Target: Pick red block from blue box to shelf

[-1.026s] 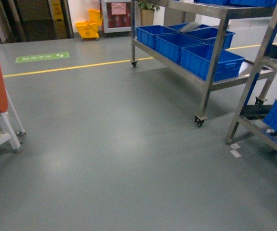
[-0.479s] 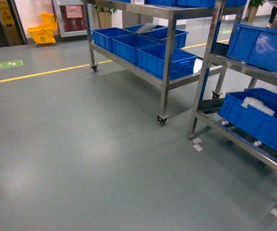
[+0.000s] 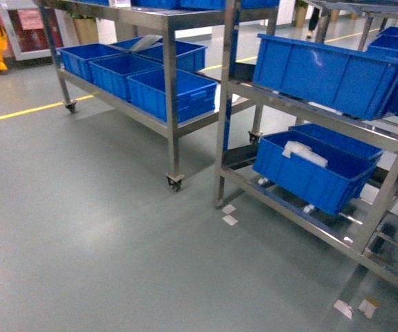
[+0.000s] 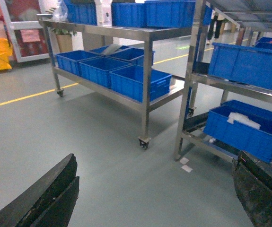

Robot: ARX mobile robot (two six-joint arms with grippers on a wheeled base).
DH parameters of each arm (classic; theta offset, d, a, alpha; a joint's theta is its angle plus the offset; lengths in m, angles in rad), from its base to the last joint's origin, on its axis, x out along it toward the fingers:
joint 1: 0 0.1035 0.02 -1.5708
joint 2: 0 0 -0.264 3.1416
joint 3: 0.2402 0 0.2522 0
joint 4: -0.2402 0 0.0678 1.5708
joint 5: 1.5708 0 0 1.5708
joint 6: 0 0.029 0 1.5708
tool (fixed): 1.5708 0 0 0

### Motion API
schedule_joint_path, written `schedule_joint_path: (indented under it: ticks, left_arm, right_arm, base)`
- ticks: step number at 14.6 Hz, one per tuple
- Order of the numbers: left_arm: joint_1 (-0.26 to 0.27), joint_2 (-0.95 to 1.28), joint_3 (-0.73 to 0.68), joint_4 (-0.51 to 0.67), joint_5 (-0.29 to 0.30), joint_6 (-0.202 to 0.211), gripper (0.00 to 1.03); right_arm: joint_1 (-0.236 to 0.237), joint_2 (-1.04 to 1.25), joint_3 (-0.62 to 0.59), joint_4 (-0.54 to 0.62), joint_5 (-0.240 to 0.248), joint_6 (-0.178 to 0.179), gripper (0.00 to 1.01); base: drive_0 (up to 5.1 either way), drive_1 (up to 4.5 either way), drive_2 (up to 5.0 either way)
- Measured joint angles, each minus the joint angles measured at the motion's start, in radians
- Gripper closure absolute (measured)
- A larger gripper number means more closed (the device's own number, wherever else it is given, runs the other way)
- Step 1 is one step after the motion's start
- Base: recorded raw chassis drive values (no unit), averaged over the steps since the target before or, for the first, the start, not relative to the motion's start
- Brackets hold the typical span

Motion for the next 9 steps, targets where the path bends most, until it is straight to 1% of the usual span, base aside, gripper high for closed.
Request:
schedule_joint_path:
  ticks: [9]
  left_arm:
    - [0.000, 0.000, 0.000, -0.003, -0.001, 0.000, 0.05]
  right_arm:
    - [-0.001, 0.000, 0.000, 0.003, 0.000, 0.000, 0.75]
  base:
    - [0.9, 0.70, -6.7]
